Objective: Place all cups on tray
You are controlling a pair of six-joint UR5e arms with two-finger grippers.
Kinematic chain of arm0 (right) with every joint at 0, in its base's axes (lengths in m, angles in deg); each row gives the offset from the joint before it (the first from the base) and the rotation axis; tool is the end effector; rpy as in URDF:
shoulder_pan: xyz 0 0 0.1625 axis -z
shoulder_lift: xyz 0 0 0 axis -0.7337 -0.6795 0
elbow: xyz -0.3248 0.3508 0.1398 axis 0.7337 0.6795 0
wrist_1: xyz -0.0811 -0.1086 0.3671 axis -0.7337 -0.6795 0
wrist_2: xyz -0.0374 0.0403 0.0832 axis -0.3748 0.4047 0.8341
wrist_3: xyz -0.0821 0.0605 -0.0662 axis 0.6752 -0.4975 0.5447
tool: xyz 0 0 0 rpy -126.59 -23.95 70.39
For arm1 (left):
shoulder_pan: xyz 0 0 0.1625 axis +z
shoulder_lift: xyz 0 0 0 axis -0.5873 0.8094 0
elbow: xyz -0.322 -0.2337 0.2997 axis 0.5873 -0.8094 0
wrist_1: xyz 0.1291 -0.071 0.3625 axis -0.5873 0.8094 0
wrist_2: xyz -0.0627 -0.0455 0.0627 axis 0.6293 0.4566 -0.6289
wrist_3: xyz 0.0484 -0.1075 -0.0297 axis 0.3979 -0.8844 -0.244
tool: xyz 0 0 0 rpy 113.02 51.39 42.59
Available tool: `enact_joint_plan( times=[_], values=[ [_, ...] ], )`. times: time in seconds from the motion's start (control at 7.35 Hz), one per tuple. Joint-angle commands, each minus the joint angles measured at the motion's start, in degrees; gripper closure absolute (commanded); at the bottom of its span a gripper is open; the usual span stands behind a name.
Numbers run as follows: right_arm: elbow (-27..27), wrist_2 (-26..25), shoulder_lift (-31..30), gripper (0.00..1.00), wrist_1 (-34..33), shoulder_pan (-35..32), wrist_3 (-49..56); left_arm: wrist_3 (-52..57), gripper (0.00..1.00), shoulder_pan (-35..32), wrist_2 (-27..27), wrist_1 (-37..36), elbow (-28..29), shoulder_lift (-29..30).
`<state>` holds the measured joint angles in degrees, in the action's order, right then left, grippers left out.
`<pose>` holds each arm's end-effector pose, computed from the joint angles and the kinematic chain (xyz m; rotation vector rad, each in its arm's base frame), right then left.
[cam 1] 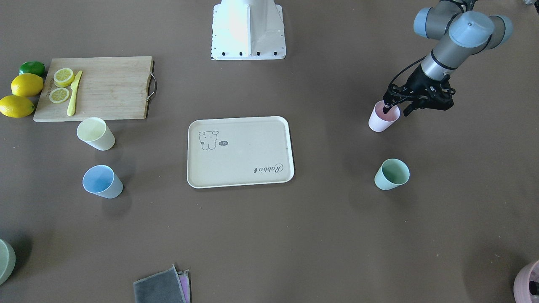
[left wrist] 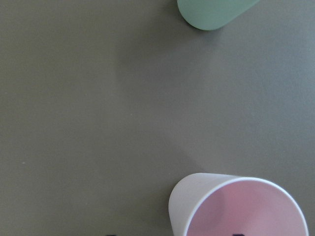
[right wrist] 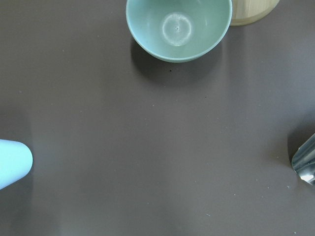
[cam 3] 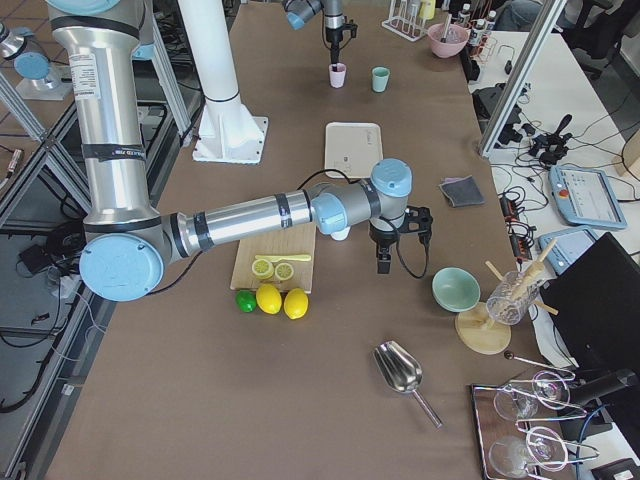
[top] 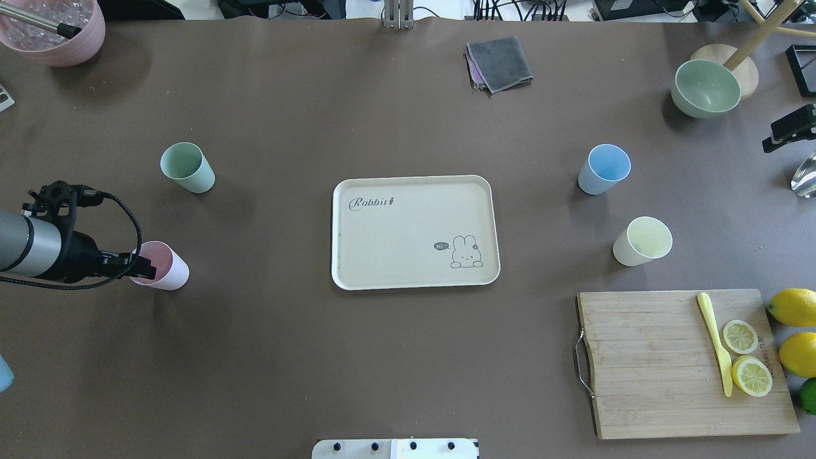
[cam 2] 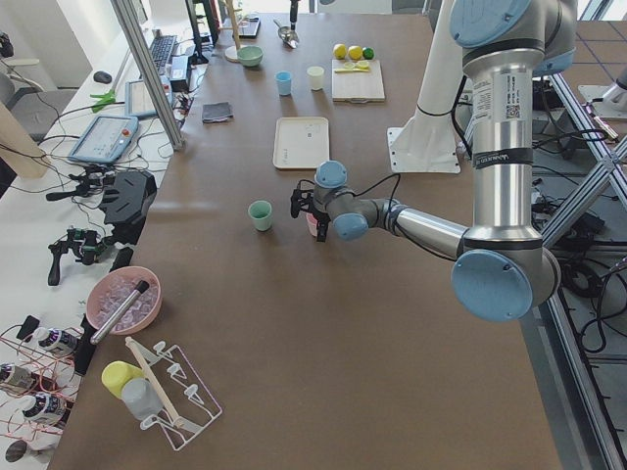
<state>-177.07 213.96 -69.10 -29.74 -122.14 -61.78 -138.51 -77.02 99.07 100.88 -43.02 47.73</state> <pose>-0.0871 -0.5175 0.6148 0.0714 -0.8210 0.0525 0.2978 -0.3621 0.5825 0.1252 0.9638 0.0049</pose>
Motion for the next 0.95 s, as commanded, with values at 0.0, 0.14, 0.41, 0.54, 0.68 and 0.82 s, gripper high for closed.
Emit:
enact_joint_plan(
  times=[0.0,0.14,0.41,0.54,0.68,0.82],
  values=[
    [0.3,-0.1,0.3,0.0,0.0,1.5,0.0,-0.4,1.0,0.3,0.1,1.0,0.0,0.4],
    [0.4,-0.1,0.7,0.0,0.0,2.2,-0.1,-0.4,1.0,-0.8,2.4,0.8,-0.7,1.0],
    [0.6,-0.1,2.2,0.0,-0.1,3.1,-0.2,-0.5,1.0,-7.8,11.0,-4.3,-0.6,7.0],
    [0.5,-0.2,2.4,0.0,0.0,4.9,-2.2,-3.1,1.0,-8.1,11.0,-10.9,-0.3,13.7],
    [0.2,-1.4,2.4,0.0,0.1,6.5,-3.5,-7.4,1.0,-7.8,10.5,-16.3,-0.2,19.9],
    [-0.2,-1.4,2.2,0.0,0.8,8.0,-4.0,-10.4,1.0,-7.6,8.5,-19.0,-0.2,24.0]
  ],
)
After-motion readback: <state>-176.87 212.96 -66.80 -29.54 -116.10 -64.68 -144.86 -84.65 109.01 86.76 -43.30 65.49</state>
